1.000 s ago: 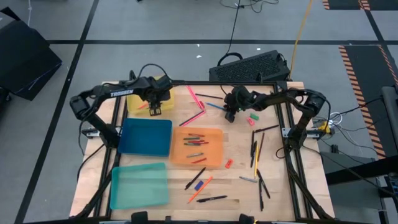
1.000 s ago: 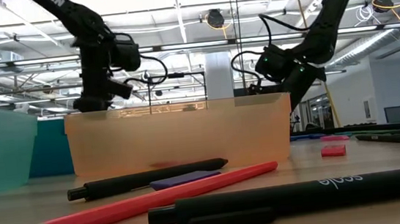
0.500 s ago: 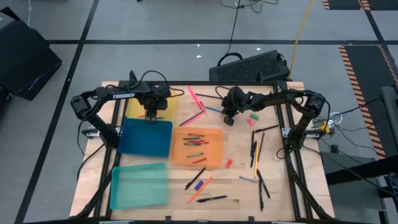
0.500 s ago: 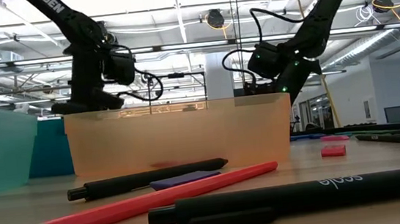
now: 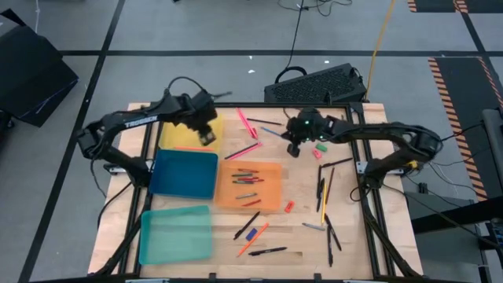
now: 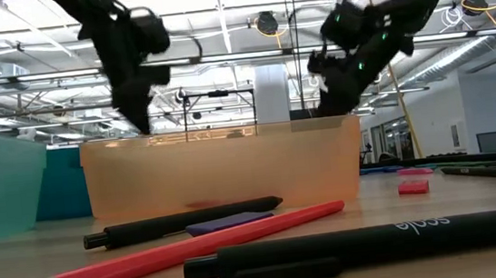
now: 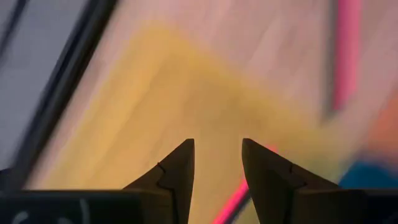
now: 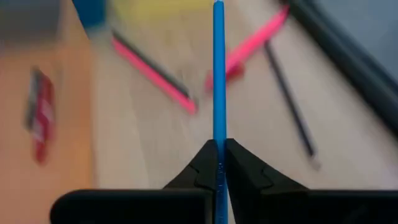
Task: Sort crayons/erasers/pens/pencils in bins
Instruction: Put the blue pencil into yellow bin
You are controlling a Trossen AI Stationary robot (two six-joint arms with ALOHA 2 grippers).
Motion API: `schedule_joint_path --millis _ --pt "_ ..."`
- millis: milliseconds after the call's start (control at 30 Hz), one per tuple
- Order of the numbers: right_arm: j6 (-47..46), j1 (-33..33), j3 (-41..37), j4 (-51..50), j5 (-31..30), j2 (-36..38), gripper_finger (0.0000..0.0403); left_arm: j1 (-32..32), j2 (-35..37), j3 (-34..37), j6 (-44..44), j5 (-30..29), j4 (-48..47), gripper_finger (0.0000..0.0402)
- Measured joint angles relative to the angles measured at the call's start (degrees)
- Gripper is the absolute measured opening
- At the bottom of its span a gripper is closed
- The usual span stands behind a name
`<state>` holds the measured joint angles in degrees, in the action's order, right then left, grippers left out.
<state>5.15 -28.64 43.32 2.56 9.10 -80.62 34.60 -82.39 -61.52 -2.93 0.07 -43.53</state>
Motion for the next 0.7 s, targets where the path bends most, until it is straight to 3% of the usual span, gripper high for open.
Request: schedule_joint_path --millis 100,233,400,500,700 --pt "-2.8 0.0 0.0 3.4 0.2 5.2 0.0013 -0.9 1.6 0.2 9.6 6.4 13.0 0.0144" --pt "-7.9 -0.1 0.0 9.5 1.6 10.2 0.0013 -3.4 1.6 0.3 15.5 8.0 28.1 0.0177" --pt "-15.2 -0.1 0.0 17.8 1.7 14.3 0.0013 -6.8 -0.5 0.3 17.1 8.6 45.1 0.0246" --pt "-17.7 -0.1 0.1 21.7 1.7 15.4 0.0013 -8.3 -1.5 0.3 15.8 12.3 55.5 0.028" --pt "-19.5 1.3 0.1 26.7 1.6 14.3 0.0013 -9.9 -1.6 0.3 15.1 10.6 68.5 0.0286"
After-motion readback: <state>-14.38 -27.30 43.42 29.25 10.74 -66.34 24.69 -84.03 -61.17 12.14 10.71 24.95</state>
